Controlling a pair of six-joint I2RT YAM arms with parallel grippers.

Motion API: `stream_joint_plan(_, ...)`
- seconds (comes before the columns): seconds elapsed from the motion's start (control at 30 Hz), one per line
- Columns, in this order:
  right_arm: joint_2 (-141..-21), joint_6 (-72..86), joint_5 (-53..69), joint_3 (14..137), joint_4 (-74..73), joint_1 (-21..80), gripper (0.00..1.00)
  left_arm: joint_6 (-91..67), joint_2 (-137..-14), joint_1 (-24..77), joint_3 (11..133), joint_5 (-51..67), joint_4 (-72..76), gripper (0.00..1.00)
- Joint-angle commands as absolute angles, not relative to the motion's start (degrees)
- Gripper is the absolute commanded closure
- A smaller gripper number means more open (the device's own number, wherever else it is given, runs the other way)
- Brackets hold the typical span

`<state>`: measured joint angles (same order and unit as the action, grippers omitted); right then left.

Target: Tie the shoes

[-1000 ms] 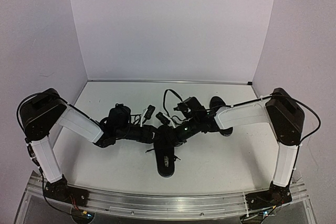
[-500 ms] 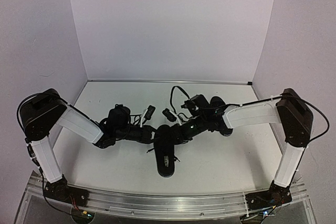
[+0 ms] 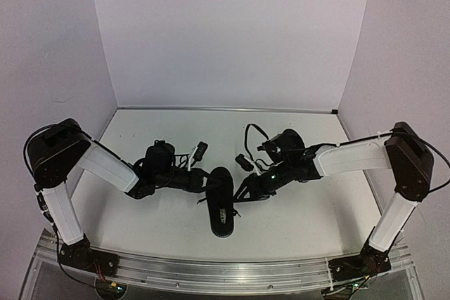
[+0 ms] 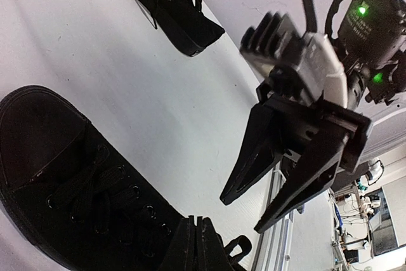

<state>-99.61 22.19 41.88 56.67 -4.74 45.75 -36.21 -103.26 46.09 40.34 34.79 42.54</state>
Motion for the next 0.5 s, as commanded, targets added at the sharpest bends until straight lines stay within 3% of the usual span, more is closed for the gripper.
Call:
stream_joint_plan(0.0,-96.7,20.4,42.9,55.4,-6.2,46.7,0.67,-36.1,-103.0,46.2,40.5,34.5,43.8,1.00)
stream_joint_plan(0.47,-100.6,19.5,43.9,58.6,-6.5,50.1,0.67,-36.0,-102.9,46.2,40.6,34.1,43.5,1.00)
